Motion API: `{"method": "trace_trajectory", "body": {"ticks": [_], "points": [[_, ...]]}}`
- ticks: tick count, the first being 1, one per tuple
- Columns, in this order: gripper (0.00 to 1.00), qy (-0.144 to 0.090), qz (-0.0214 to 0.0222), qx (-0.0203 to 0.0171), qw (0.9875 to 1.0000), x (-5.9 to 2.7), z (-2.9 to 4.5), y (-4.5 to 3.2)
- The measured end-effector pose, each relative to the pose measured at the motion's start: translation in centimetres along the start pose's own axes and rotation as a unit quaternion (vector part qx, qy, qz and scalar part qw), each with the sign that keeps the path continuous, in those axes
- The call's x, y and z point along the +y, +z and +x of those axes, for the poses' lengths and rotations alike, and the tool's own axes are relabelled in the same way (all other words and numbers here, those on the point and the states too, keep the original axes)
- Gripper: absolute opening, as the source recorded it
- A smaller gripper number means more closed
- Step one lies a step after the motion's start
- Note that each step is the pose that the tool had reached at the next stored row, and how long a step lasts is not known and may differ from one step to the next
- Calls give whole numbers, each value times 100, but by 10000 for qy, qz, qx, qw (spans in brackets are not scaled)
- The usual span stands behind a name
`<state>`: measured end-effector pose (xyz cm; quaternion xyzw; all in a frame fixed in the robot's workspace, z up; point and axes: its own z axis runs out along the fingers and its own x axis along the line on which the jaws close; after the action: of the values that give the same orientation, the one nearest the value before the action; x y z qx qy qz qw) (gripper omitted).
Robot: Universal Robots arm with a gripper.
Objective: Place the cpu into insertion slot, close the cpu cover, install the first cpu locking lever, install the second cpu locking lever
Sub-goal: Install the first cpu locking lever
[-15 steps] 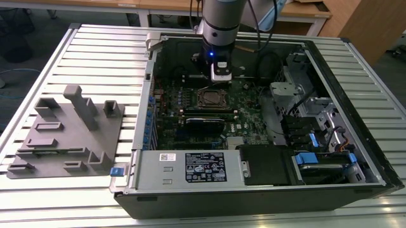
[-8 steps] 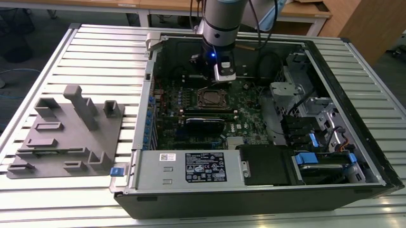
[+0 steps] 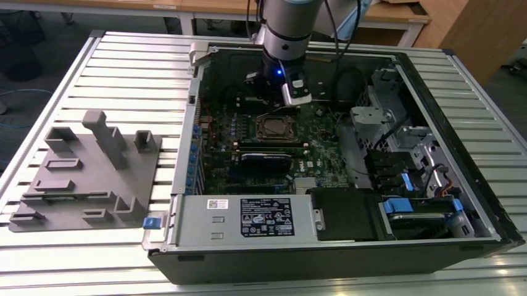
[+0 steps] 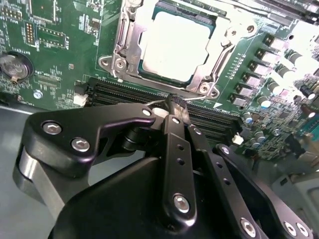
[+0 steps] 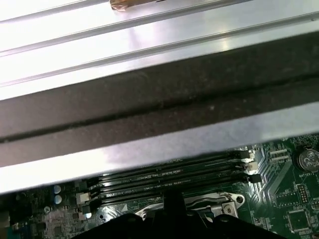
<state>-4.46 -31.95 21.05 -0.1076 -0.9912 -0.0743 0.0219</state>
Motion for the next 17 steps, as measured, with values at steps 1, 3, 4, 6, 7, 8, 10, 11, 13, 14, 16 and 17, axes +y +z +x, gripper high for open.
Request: {"method": "trace_trajectory", "body": {"ticks": [1,3,4,6,7,8,10,11,13,14,16,17], "points": [[10,-20,2,6,10000,0,0,-5],[10,-31,4,15,10000,3,-1,-17],[10,-31,4,20,10000,5,-5,-21],[10,-28,7,32,10000,9,-23,-26],[10,-27,9,38,10000,13,-39,-28],[10,-26,10,43,10000,17,-57,-28],[10,-26,11,48,10000,24,-92,-30],[10,-26,11,49,10000,27,-105,-30],[10,-26,12,49,10000,31,-112,-30],[10,-25,11,49,10000,34,-112,-29],[10,-25,11,49,10000,45,-110,-27],[10,-25,11,49,10000,53,-109,-26]]}}
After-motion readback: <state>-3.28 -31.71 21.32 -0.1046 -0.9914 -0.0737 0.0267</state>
